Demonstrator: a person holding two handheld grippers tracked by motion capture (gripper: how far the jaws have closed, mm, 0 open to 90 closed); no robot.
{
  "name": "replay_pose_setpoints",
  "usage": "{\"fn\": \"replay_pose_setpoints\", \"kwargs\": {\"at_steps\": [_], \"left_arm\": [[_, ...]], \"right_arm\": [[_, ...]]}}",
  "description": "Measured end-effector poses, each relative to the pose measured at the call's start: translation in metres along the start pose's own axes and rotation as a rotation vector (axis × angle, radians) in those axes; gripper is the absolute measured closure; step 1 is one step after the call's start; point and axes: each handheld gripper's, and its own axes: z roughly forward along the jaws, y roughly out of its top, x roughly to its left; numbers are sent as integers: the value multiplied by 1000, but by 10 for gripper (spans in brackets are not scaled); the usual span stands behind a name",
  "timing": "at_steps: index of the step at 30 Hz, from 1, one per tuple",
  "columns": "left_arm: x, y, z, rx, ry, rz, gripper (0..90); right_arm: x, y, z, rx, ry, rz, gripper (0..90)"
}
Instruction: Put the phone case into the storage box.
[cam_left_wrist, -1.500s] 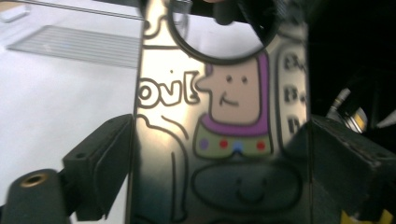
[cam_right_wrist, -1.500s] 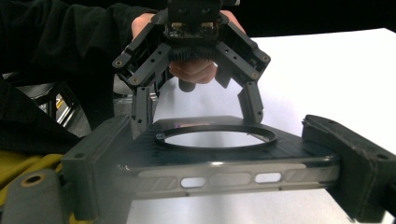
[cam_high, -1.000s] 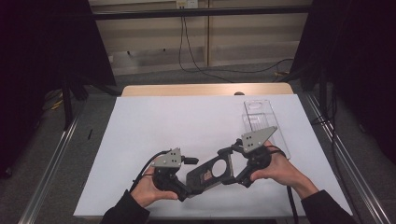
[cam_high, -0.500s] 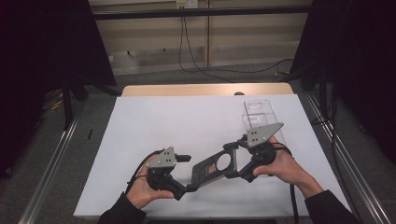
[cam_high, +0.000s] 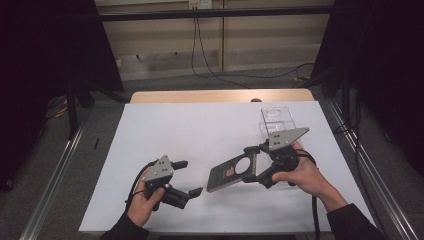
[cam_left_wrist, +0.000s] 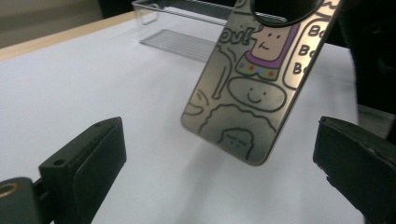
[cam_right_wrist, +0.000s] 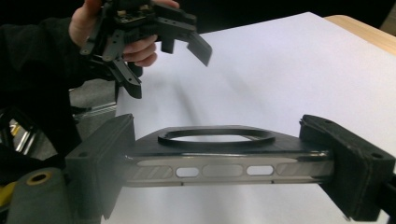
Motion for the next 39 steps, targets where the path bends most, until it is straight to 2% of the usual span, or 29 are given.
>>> {"fn": "replay_pose_setpoints", "kwargs": {"at_steps": [3,4,9,16,17,19,22,25,29,32,34,39], "left_arm": [[0,-3,-5,-12,41,-10,24],[1,-5,-9,-26,82,-26,23],[5,-14,-19,-48,173,-57,19],[11,-24,-34,-71,266,-96,22],[10,-24,-37,-80,291,-118,22],[9,-22,-45,-98,328,-120,19],[8,-24,-54,-142,360,-115,18],[9,-30,-60,-154,407,-104,18],[14,-37,-63,-150,416,-110,18],[17,-40,-67,-167,423,-117,18],[17,-43,-69,-184,448,-133,18],[18,-46,-69,-209,477,-134,16]], "right_arm": [[-1,0,-1,-4,-18,12,119],[-1,0,-2,-6,-20,15,119],[-3,0,-5,-17,-42,26,119],[-5,0,-12,-30,-88,56,119],[-5,0,-12,-30,-88,56,119],[-6,0,-14,-37,-98,61,119],[-9,0,-18,-49,-130,77,119],[-10,0,-20,-50,-145,88,119],[-11,1,-25,-50,-168,94,119],[-12,3,-30,-53,-182,99,119],[-13,5,-34,-57,-196,104,119],[-17,8,-43,-66,-230,119,120]]}}
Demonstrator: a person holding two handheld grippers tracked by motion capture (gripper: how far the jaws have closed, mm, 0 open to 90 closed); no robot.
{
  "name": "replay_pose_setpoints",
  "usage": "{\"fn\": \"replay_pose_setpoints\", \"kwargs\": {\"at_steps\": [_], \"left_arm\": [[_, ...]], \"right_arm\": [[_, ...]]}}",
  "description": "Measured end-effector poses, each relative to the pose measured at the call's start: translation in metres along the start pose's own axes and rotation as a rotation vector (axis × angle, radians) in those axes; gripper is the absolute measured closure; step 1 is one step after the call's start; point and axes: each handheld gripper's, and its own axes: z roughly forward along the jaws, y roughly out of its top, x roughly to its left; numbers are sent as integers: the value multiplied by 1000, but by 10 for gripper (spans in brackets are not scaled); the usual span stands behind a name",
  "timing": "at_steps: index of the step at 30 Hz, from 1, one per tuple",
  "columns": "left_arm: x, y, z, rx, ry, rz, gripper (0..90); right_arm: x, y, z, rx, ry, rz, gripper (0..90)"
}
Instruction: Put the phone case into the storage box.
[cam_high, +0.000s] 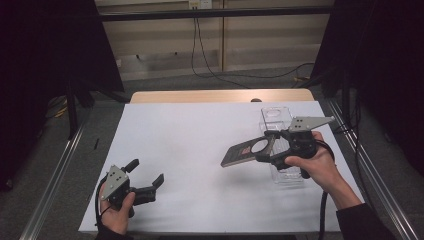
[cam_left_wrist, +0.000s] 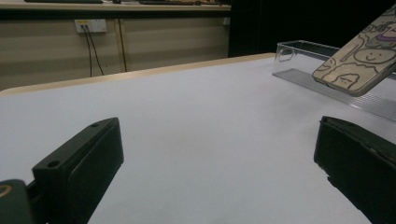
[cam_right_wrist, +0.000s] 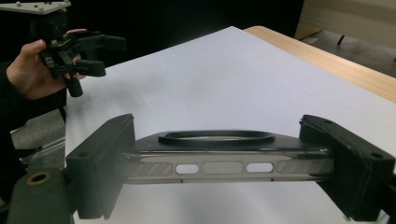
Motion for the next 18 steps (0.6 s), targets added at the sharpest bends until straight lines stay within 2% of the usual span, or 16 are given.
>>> {"fn": "replay_pose_setpoints", "kwargs": {"at_steps": [4,6,7,9,10,11,13,15,17,18], "left_arm": [[1,-2,0,-16,21,1,15],[1,-3,-3,-27,86,16,16],[2,-3,-4,-34,95,13,6],[5,-5,-5,-43,78,-21,7],[5,-5,-5,-40,87,-23,10],[5,-6,-6,-42,95,-22,10],[6,-6,-8,-46,76,-25,10],[5,-7,-9,-48,77,-17,10],[4,-8,-11,-55,55,-9,11],[4,-8,-12,-56,57,-6,11]], "right_arm": [[-3,4,-7,-5,-23,6,119],[-5,6,-10,-7,-36,10,119],[-6,7,-11,-9,-42,12,120],[-8,9,-14,-14,-54,18,119],[-9,10,-15,-17,-57,23,119],[-10,11,-16,-15,-62,26,119],[-13,13,-19,-16,-76,33,120],[-16,15,-22,-19,-92,40,119],[-20,17,-25,-25,-108,47,119],[-21,17,-27,-27,-118,50,119]]}}
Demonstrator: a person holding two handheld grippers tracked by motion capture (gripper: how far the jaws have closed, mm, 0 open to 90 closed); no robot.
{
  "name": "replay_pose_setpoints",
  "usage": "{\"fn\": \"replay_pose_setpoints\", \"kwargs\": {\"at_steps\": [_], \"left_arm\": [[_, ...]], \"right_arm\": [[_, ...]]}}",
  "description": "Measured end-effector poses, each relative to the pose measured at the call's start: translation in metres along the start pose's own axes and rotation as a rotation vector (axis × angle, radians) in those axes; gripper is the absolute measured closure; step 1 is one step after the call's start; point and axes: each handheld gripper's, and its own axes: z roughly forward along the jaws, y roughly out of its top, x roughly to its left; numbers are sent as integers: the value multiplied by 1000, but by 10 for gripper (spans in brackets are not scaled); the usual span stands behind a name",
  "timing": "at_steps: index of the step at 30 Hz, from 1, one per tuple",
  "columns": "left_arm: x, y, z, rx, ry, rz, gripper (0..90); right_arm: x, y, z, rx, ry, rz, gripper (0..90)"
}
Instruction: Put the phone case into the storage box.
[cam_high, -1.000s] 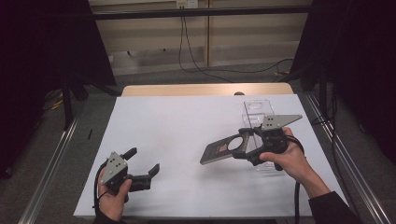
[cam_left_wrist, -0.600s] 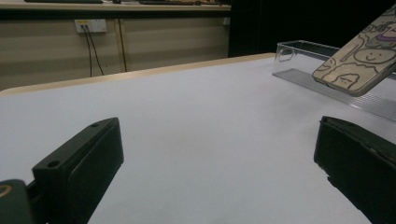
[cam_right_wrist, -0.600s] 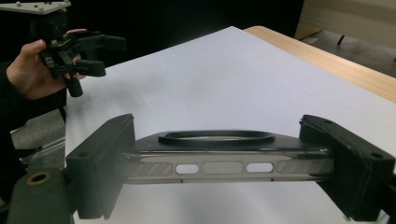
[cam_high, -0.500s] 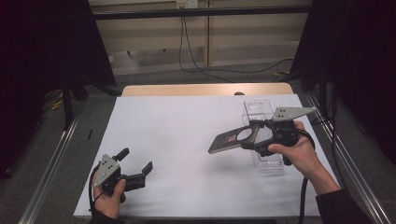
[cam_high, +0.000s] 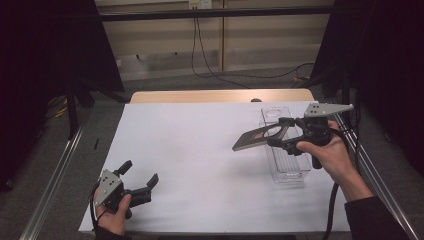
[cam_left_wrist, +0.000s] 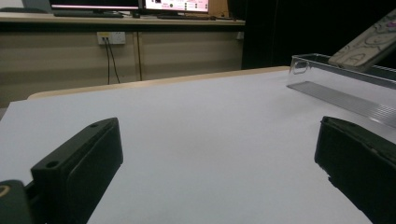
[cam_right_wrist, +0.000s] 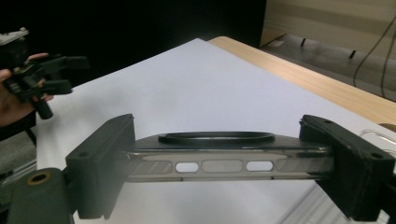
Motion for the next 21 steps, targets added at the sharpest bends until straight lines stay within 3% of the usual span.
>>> {"fn": "replay_pose_setpoints", "kwargs": {"at_steps": [4,8,10,15,21], "left_arm": [[2,-1,-1,6,13,-9,11],[4,-4,3,11,-27,-12,11],[2,-4,4,14,-11,-3,15],[1,-3,5,12,-18,2,16],[2,-3,5,20,-19,9,16]], "right_arm": [[-4,4,-6,-10,-34,4,119],[-9,8,-10,-17,-67,14,119],[-12,10,-11,-20,-81,16,119],[-19,14,-14,-15,-110,26,120],[-27,19,-20,-23,-179,50,120]]}}
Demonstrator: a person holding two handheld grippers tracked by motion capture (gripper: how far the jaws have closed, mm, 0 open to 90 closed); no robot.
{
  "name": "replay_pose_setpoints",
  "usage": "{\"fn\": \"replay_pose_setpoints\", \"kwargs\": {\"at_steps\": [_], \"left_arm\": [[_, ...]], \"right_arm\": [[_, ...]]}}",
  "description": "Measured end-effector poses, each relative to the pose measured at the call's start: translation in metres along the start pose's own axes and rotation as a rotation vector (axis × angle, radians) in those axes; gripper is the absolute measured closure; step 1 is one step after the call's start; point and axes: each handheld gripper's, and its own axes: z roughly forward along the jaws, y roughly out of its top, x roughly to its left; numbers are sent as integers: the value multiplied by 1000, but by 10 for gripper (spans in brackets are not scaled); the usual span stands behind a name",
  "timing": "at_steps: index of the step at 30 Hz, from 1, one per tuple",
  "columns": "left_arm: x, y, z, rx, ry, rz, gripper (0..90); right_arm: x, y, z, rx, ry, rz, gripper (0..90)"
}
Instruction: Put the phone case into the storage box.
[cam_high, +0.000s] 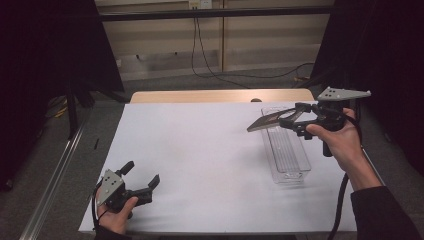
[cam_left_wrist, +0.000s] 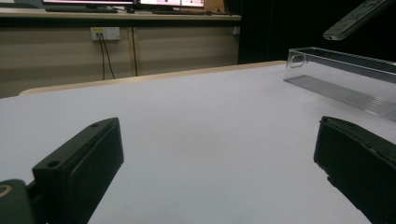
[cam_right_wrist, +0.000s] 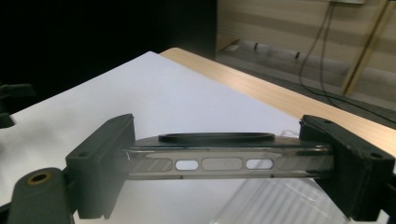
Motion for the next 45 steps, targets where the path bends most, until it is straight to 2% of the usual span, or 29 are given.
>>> {"fn": "replay_pose_setpoints", "kwargs": {"at_steps": [8,26,35,45], "left_arm": [[0,0,0,0,0,0,16],[0,0,0,0,-3,5,19],[0,0,0,-4,-2,-4,20],[0,1,0,-2,-3,-5,20]], "right_arm": [[-10,1,-3,1,-99,40,120],[-21,4,6,23,-250,96,121],[-27,3,15,43,-323,116,121],[-29,1,30,52,-399,139,120]]}}
